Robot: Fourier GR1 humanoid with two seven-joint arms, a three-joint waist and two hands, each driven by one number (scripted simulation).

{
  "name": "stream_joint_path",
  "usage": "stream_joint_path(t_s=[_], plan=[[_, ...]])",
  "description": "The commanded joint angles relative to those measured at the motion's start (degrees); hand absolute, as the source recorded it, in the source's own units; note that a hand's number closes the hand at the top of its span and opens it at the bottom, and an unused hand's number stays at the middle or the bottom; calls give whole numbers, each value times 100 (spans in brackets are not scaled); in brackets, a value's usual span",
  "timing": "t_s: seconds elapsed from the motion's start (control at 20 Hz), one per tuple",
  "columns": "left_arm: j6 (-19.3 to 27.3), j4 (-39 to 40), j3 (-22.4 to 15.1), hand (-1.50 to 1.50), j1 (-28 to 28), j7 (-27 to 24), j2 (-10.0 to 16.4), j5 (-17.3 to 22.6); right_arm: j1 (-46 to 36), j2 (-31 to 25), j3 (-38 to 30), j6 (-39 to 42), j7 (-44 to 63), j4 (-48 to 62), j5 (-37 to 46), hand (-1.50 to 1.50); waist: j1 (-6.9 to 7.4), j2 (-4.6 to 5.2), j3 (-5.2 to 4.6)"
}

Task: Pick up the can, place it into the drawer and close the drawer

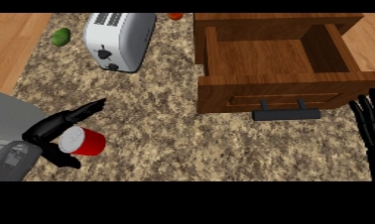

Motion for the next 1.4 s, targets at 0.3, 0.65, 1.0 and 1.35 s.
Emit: stream_joint_path(t_s=[0.3,0.65,1.0,1.35], plan=[[-760,632,-381,-150,-397,-1004,-306,5,47,97,68,-6,2,-143,25,-150,33,-5,5],[-773,347,-708,-150,-263,-1077,-372,60,253,1,-186,158,-31,-170,-226,-150,94,-35,15],[-768,398,-954,150,-251,-1123,-582,157,271,-93,-342,224,180,-395,-461,-150,74,-34,13],[-1313,7,-1136,150,-199,-799,-425,559,81,-138,-510,118,325,-318,-515,-150,127,-41,18]])
